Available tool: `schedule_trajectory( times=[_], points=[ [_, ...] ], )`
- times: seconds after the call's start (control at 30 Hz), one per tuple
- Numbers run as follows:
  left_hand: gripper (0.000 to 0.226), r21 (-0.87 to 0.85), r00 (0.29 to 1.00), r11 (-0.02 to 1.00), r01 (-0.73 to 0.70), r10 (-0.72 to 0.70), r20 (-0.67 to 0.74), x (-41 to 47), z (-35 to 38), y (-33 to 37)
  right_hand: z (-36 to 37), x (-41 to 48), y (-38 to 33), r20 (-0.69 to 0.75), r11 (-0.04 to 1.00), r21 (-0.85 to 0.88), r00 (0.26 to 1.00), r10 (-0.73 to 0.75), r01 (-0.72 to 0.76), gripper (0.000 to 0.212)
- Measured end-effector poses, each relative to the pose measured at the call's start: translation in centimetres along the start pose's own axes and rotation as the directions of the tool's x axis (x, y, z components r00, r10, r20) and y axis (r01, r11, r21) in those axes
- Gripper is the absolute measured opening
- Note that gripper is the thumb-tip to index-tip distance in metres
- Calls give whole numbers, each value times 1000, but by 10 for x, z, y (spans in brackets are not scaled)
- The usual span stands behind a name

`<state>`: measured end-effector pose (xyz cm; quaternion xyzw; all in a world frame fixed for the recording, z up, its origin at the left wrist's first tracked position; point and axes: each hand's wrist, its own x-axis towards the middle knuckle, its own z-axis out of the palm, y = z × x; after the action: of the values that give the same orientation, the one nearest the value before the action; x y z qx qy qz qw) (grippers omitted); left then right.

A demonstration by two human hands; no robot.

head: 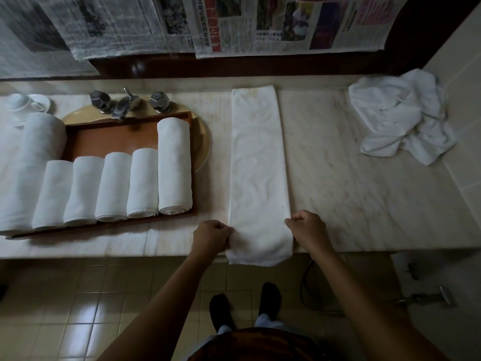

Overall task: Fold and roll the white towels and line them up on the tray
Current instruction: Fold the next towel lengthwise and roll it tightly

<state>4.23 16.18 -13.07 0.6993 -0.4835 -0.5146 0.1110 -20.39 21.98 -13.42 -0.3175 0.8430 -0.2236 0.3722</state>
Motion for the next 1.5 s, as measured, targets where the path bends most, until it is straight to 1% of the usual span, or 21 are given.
schedule_trajectory(
  times=[0.1,0.17,0.23,0.3,0.37,0.43,0.5,0.57,0.63,0.77,0.9,1.07,1.2,1.27,1.33,1.4,1.47,1.5],
  points=[
    [13,141,998,988,-54,55,0,-9,2,-10,2,-9,13,-1,999,-33,1000,-3,3,15],
    [12,226,995,970,-94,101,-19,-11,6,-13,4,-12,17,-36,998,-54,999,-13,11,18],
    [17,259,991,958,-121,134,-31,-9,8,-9,5,-10,16,-71,999,-47,997,-12,9,25],
    [21,248,989,960,-129,144,-43,-5,7,3,4,-3,9,-91,999,-51,996,-21,16,31],
    [20,225,987,964,-141,154,-43,1,7,13,2,5,2,-89,997,-61,995,-50,44,31],
    [18,223,987,963,-148,160,-35,7,6,21,1,10,-4,-83,995,-79,994,-74,68,29],
    [17,183,989,974,-136,145,-34,11,5,24,-1,13,-6,-81,992,-96,993,-92,84,27],
    [17,122,991,985,-122,128,-39,10,3,22,-3,11,-6,-79,993,-91,993,-83,76,22],
    [16,103,993,989,-109,113,-30,6,4,14,-4,5,0,-75,994,-89,994,-74,67,19],
    [13,260,995,961,-91,97,-11,-3,9,-1,-4,-3,14,-52,992,-112,997,-60,54,26],
    [19,240,993,964,-113,118,-4,4,11,17,-5,6,6,-86,995,-83,995,-56,49,31],
    [20,237,988,963,-129,146,-53,19,8,42,-7,18,-13,-64,989,-133,995,-79,70,29],
    [19,174,989,977,-126,137,-51,19,3,35,-10,15,-7,-45,990,-130,998,-53,47,22],
    [20,174,991,977,-121,127,-28,15,2,26,-10,11,0,-16,989,-146,999,-39,37,22],
    [18,218,992,968,-122,124,5,11,2,15,-8,8,8,15,986,-163,1000,-20,22,26],
    [16,278,991,951,-134,137,11,10,1,11,-8,7,9,15,987,-163,1000,-6,8,31],
    [16,350,983,921,-173,185,-1,10,0,16,-8,10,5,-6,986,-163,1000,-27,25,32],
    [18,392,972,896,-208,233,-17,9,1,21,-7,12,0,-22,983,-174,998,-59,54,31]
  ],
)
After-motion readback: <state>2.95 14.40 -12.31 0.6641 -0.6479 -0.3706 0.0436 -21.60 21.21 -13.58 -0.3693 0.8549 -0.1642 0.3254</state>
